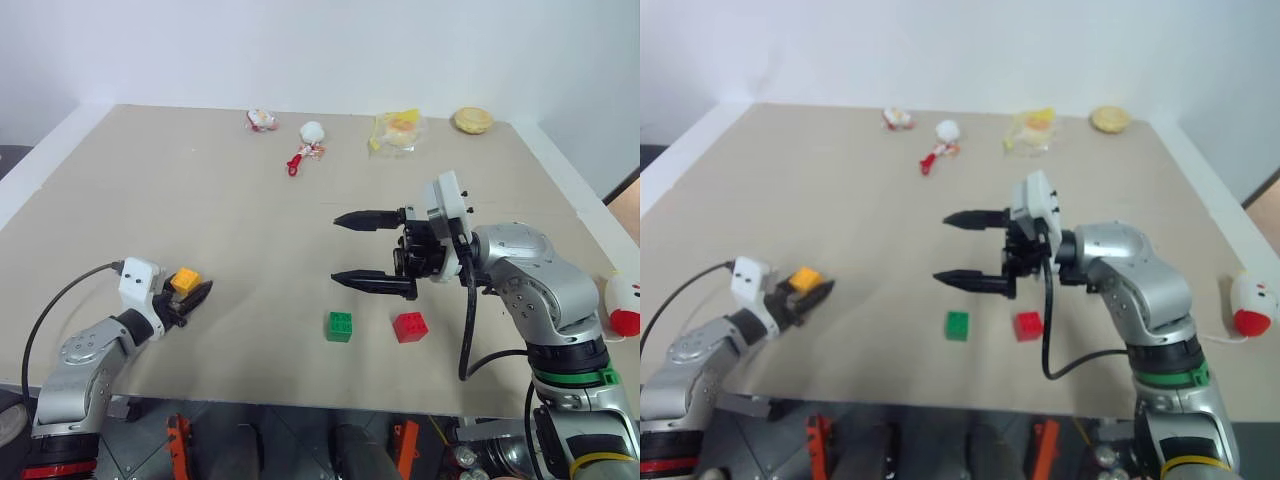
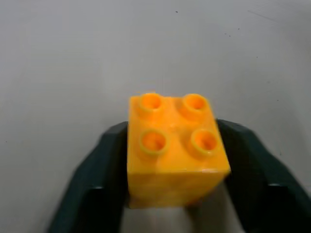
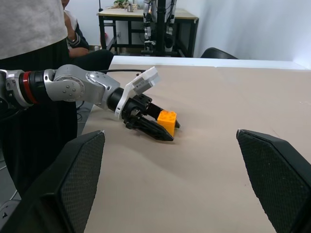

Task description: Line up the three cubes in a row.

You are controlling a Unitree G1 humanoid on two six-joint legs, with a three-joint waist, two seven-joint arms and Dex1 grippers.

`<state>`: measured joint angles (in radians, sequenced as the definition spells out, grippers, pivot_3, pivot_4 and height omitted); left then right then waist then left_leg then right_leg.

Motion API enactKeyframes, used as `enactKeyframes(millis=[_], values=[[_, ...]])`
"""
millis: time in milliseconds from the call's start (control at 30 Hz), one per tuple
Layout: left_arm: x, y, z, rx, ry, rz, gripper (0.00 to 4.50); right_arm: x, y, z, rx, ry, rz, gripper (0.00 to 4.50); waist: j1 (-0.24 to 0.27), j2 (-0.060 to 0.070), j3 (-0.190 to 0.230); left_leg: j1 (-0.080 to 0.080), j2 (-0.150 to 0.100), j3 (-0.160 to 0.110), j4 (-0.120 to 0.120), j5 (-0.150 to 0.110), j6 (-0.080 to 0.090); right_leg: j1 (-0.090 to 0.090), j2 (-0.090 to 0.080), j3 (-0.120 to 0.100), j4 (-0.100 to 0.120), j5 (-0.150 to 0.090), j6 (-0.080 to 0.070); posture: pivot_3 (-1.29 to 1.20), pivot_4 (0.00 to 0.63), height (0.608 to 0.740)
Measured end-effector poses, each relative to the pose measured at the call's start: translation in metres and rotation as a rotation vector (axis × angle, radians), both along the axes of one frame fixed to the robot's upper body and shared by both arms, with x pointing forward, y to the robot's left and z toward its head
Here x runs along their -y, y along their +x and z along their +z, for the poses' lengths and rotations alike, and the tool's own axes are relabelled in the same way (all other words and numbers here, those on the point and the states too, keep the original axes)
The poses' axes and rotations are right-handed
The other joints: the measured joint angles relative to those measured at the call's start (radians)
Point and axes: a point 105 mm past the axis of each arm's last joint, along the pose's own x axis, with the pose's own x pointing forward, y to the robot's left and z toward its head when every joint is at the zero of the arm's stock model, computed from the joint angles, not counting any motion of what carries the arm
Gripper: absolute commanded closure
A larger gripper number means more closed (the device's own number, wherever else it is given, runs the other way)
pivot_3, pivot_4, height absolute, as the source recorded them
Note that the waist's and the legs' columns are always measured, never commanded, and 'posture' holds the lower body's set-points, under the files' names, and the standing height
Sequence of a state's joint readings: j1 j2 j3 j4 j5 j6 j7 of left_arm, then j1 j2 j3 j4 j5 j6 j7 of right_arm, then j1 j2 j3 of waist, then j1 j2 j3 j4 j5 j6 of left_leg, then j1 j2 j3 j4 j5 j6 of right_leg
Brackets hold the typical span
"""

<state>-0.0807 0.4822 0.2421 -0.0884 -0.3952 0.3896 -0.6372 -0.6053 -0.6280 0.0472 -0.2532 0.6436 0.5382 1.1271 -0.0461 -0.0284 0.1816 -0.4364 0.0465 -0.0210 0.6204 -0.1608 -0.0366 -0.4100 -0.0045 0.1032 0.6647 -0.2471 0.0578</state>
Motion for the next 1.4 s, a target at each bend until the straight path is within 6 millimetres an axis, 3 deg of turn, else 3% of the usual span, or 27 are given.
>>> enactKeyframes(millis=[33,300,567,700,1033,1400], values=[[0.0,0.0,0.001,0.002,0.0,0.0,3.14,0.0,0.0,0.0,-0.001,0.0,0.0,0.0,0.0,0.0,0.0,0.0,0.0,0.0,0.0,0.0,0.0,0.0,0.0,0.0,0.0,0.0,0.0,0.0,0.15,0.74],[0.008,0.002,0.004,0.01,0.002,-0.049,3.13,0.002,-0.003,0.002,-0.01,0.016,0.002,0.0,0.001,0.0,0.0,0.0,0.0,0.0,0.0,0.0,0.0,0.0,0.0,0.0,0.0,0.0,0.0,0.0,0.15,0.74],[0.087,-0.012,0.028,0.057,0.065,-0.652,3.13,0.031,-0.02,-0.017,-0.058,-0.065,-0.053,0.0,0.002,0.0,0.0,-0.001,-0.001,0.003,0.0,0.0,0.0,0.0,-0.001,0.001,0.0,-0.002,0.002,0.0,0.15,0.74],[0.113,-0.023,0.025,0.057,0.137,-0.901,3.13,0.041,-0.027,-0.024,-0.073,-0.11,-0.08,0.0,-0.002,0.0,0.0,0.0,0.0,0.003,-0.001,0.0,0.0,0.0,0.0,0.001,0.0,-0.002,0.001,0.0,0.15,0.74],[0.11,-0.012,0.013,0.04,0.275,-1.124,3.13,0.048,-0.037,-0.025,-0.058,-0.128,-0.141,0.0,-0.001,0.0,0.0,-0.001,0.0,0.003,0.0,0.0,0.0,0.0,0.0,0.002,0.0,-0.003,0.002,0.0,0.15,0.74],[0.121,-0.018,0.0,0.008,0.243,-1.195,3.13,0.049,-0.04,-0.024,-0.064,-0.121,-0.169,0.0,-0.001,0.0,0.0,-0.001,0.0,0.002,0.0,0.0,0.0,0.001,0.001,0.002,0.0,-0.003,0.002,0.0,0.15,0.74]])
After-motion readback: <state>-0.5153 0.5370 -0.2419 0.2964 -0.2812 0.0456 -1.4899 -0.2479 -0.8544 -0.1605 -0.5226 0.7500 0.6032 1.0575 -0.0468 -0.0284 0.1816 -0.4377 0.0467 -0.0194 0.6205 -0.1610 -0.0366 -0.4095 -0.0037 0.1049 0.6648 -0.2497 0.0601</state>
